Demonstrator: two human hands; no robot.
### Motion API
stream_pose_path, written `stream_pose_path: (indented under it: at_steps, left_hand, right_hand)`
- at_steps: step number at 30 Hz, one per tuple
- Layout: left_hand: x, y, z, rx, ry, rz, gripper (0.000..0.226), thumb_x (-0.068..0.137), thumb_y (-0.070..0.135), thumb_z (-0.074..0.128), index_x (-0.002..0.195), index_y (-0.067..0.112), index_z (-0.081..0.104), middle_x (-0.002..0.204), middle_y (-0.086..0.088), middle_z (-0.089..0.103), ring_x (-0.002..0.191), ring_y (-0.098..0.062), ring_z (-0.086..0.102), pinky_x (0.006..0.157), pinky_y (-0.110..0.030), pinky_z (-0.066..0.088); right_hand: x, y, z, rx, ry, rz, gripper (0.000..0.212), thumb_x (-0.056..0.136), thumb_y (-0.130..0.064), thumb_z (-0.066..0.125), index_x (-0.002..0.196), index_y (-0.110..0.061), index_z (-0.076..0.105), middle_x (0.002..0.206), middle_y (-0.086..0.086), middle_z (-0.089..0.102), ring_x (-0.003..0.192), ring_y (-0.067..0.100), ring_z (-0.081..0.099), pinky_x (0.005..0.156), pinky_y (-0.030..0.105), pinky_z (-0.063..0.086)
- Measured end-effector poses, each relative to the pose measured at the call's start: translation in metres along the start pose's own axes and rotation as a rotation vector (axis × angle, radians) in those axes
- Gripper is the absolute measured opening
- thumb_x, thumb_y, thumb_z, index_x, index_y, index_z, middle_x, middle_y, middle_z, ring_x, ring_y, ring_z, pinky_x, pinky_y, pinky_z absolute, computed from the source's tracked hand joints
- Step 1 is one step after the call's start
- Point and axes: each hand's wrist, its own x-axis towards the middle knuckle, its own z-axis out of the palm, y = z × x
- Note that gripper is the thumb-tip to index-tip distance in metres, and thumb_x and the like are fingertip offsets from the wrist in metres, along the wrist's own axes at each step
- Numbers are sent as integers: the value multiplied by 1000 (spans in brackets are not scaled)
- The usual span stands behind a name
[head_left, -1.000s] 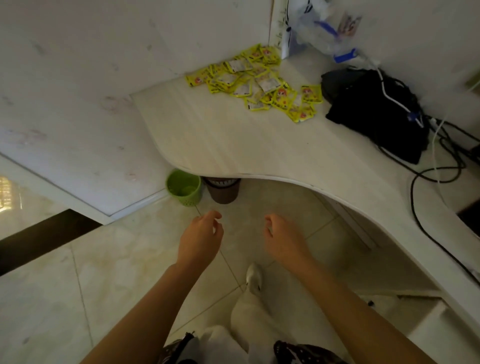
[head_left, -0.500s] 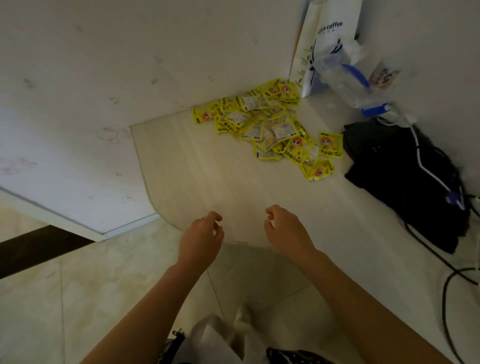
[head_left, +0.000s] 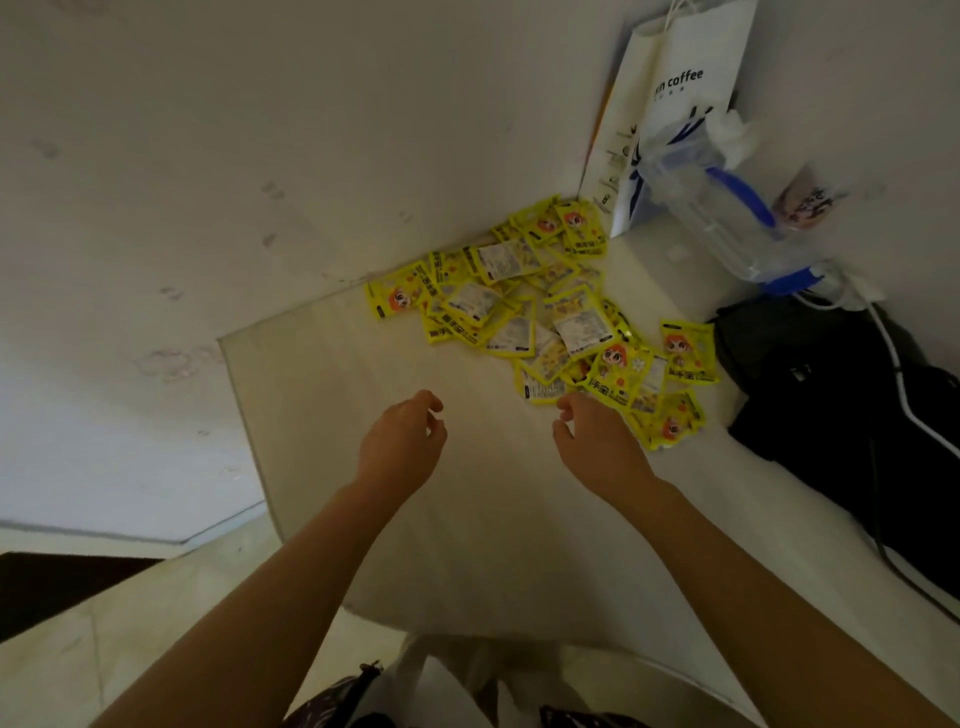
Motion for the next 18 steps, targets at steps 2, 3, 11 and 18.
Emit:
stream_pose_path:
  at_steps: [2,3,11,18]
  left_hand:
    - [26,2,-4,14,-24,14,23,92,22,50,114,18,58,101,2,66,99,-20,60,80,-33,47]
    - [38,3,-5,17,-34,20,24,92,22,50,114,18,58,102,1,66,100,-21,60,81,-33,47]
    - [127,24,0,36,-67,21,21,91,25,52,107,16,61,109,-5,63,102,-27,59,80,-36,47]
    - [188,45,14,61,-44,-51,27,94,28,49,112,10,59,119,-13,57,113,-31,51,82,-39,43]
  right_hand:
    - [18,-3,-3,-5,1,18,34,96,-23,46,127,-10,50,123,10,59,114,28,55,90,39,47]
    - [27,-4,-5,-11,-2,25,34,96,-23,46,127,-9,51,122,11,59,113,28,56,90,40,48]
    - [99,2,-24,-79,-11,49,28,95,-21,45,116,-4,54,109,15,61,99,33,59,83,42,48]
    - [160,18,-42,-151,20,85,39,95,-23,50,128,-3,47,130,19,47,118,38,45,93,43,41]
